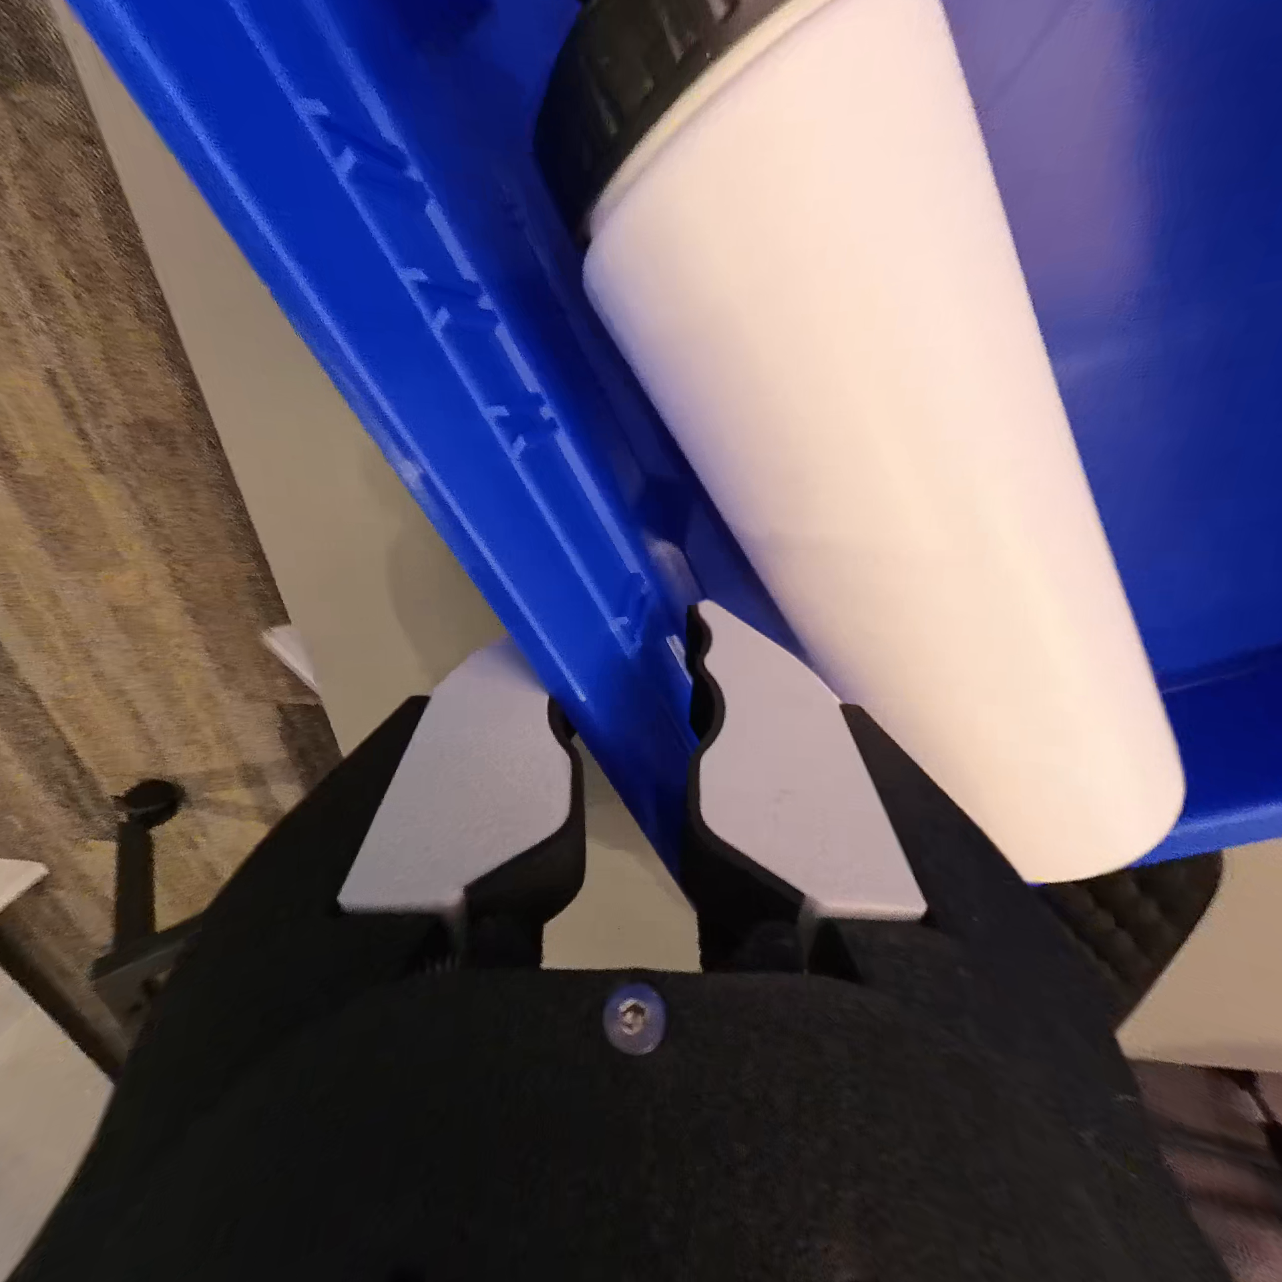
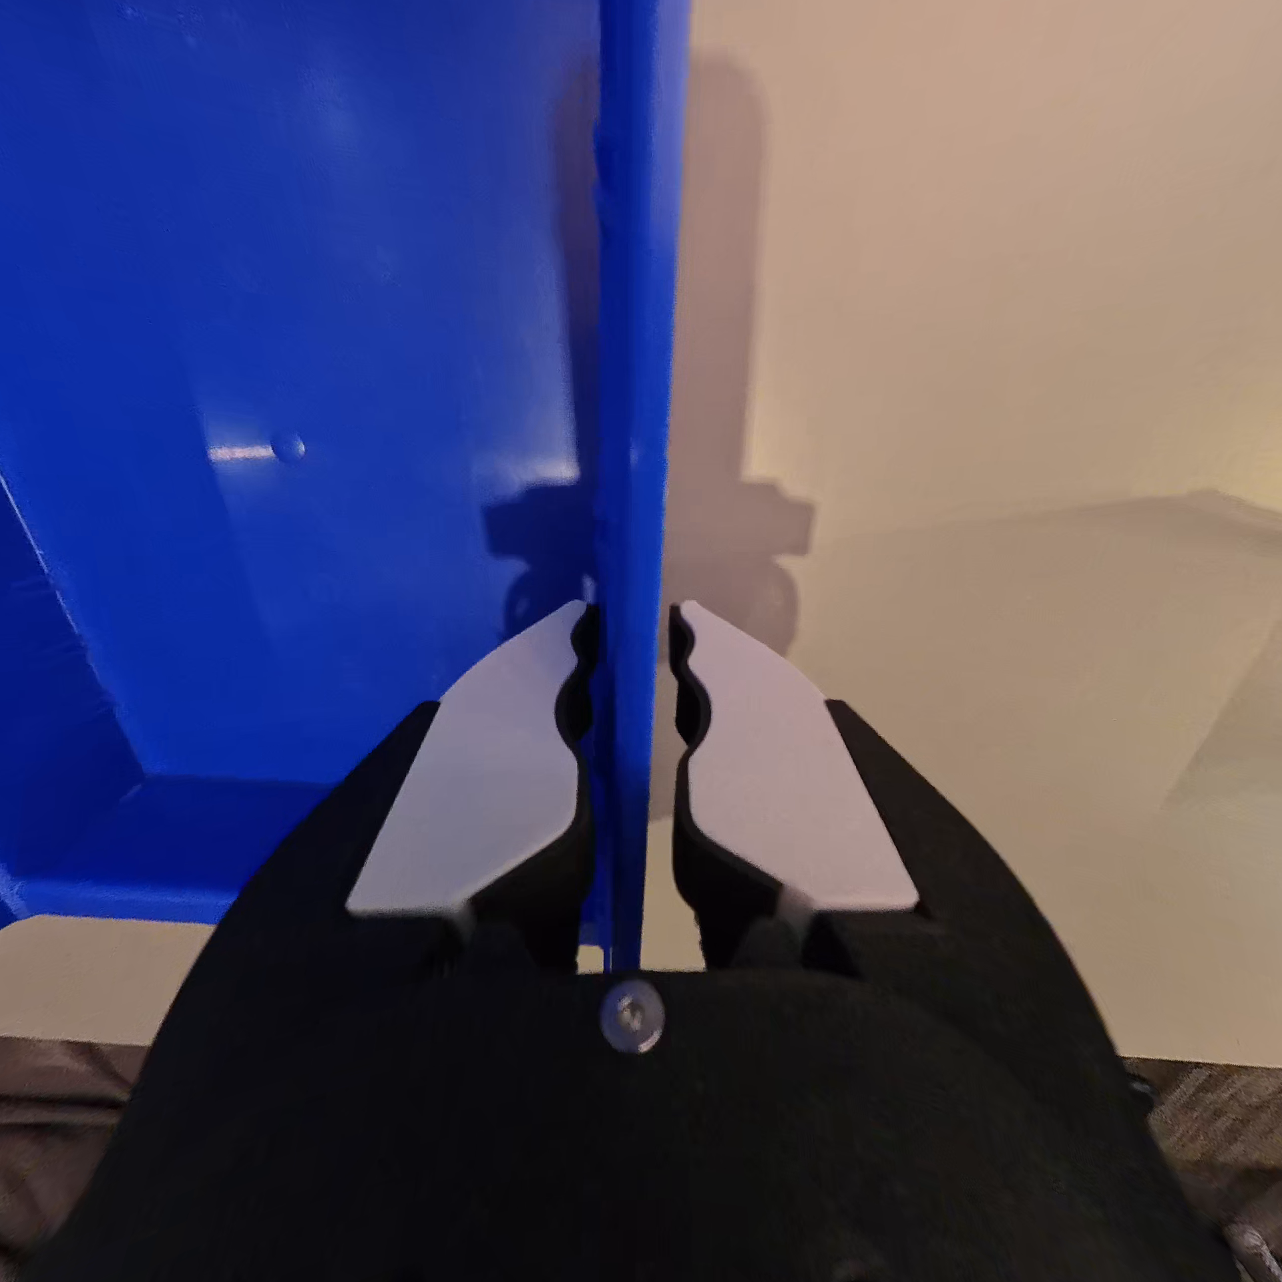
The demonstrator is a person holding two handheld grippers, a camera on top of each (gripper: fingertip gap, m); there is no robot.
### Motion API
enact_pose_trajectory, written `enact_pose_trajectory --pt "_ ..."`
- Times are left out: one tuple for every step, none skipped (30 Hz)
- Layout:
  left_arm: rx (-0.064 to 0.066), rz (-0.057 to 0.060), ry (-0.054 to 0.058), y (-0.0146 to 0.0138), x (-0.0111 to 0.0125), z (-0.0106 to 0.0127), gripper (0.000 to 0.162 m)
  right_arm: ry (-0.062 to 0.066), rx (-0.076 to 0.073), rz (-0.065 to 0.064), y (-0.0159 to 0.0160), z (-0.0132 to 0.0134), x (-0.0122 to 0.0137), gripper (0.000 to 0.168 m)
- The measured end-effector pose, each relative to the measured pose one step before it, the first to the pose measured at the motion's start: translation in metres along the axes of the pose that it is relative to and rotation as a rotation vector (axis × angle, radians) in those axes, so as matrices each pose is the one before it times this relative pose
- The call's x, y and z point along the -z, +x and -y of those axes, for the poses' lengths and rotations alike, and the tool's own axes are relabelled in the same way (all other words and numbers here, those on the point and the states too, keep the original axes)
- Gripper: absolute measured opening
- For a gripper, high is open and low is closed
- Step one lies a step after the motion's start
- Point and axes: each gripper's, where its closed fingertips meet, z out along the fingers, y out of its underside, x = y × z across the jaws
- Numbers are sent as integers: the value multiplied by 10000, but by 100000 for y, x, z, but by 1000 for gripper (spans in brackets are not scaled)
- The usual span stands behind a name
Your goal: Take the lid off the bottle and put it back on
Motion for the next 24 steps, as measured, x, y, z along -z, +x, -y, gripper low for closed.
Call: enact_pose_trajectory --pt "-186 86 227 -5 -60 659 25 -23 -19 70 -16 -69 6 23" --pt "-214 58 291 51 -90 803 23 -26 -27 62 -21 -51 16 23" --pt "-292 15 288 166 -98 773 22 -38 -2 37 0 -62 32 23" --pt "-276 82 212 143 -72 659 22 -32 16 12 1 -47 74 23" --pt "-304 145 139 90 -97 580 23 -24 19 -2 10 -23 97 23" --pt "-316 191 156 67 -108 574 25 -28 23 -6 10 -5 106 23" --pt "-289 173 113 73 -85 507 26 -36 40 -1 -1 2 89 23" --pt "-289 166 80 63 -70 431 27 -51 59 8 6 -1 48 23" --pt "-264 157 99 48 -86 408 29 -65 60 24 -9 -5 7 23" --pt "-214 113 119 60 -83 429 30 -66 50 54 -30 20 -13 23" --pt "-232 100 130 65 -82 424 31 -39 51 99 -96 66 -22 20" --pt "-236 124 145 37 -95 390 33 -7 35 118 -130 129 -36 14" --pt "-131 67 102 52 -66 302 33 -1 -27 107 -83 110 -21 11" --pt "-99 46 48 36 -39 233 34 -21 -77 132 -63 65 -5 9" --pt "-94 64 44 14 -34 175 34 -21 -97 143 -34 29 -12 8" --pt "-17 21 18 18 -15 74 35 -4 -126 93 27 33 -8 8" --pt "9 -19 -10 20 -6 23 34 13 -142 54 75 58 -7 8" --pt "-46 -14 44 8 -15 70 34 26 -164 45 75 59 8 8" --pt "-45 -6 75 6 -38 124 35 34 -177 54 76 72 -4 8" --pt "-21 -5 79 9 -42 158 34 43 -205 66 87 79 10 7" --pt "-32 18 36 19 -27 103 34 21 -221 100 35 15 2 7" --pt "-56 50 -11 22 -11 66 34 13 -194 107 8 11 -6 8" --pt "-65 64 -13 20 3 55 35 17 -116 55 17 -3 4 8" --pt "-36 37 0 43 1 41 35 13 -37 -24 64 -11 5 8"
